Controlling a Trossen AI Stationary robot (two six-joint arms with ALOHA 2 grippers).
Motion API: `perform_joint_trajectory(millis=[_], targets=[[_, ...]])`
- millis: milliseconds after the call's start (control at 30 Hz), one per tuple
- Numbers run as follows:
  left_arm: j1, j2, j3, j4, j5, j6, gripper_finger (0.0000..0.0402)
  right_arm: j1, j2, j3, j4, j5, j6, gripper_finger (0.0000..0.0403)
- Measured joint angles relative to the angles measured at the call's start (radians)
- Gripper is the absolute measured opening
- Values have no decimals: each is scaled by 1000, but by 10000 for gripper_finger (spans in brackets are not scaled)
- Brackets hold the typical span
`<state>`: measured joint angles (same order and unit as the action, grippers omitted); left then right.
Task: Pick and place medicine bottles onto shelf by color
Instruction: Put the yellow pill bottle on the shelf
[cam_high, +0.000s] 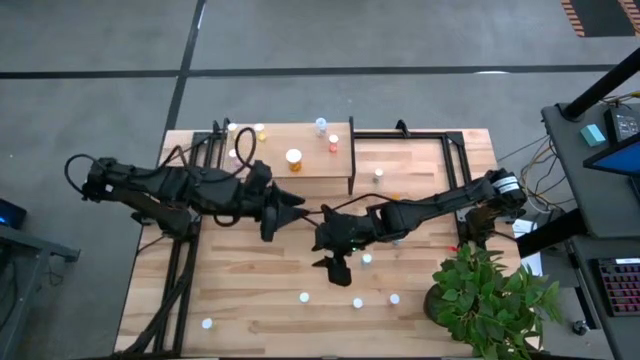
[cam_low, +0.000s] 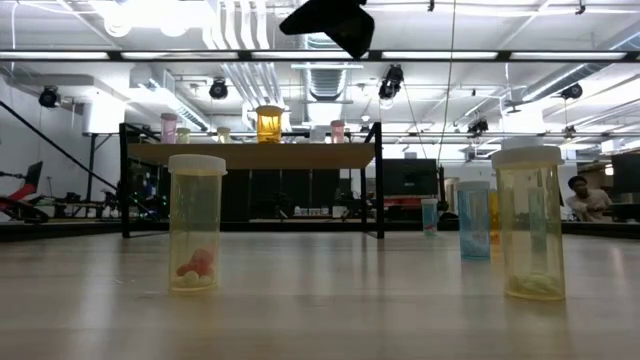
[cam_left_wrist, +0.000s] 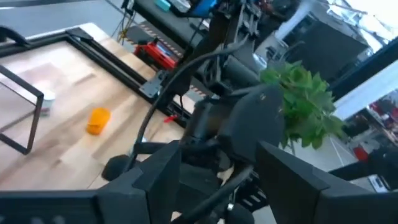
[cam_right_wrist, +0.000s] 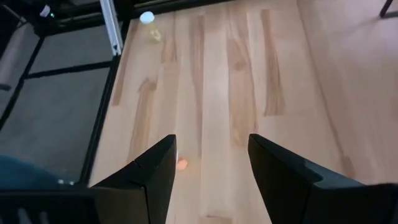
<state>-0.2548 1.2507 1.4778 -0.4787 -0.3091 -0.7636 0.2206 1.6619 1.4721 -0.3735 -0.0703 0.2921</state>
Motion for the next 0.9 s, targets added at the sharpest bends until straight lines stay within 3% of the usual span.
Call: perform_joint_trajectory(millis=[267, 367, 500, 700, 900], targets=[[-4, -2, -10, -1, -2, -15, 190, 24, 0, 26, -18, 71, -8, 192], [-20, -2, -18, 0, 56, -1, 190, 31, -10, 32, -42, 72, -22, 192], [-121, 27, -56, -10, 136, 41, 189, 62, -62, 26, -73, 133, -21, 191], [-266, 100, -185, -52, 144, 22, 189, 125, -128, -7, -65, 289, 7, 191], [-338, 218, -290, -51, 154, -36, 189, 135, -136, -24, -31, 312, 73, 191]])
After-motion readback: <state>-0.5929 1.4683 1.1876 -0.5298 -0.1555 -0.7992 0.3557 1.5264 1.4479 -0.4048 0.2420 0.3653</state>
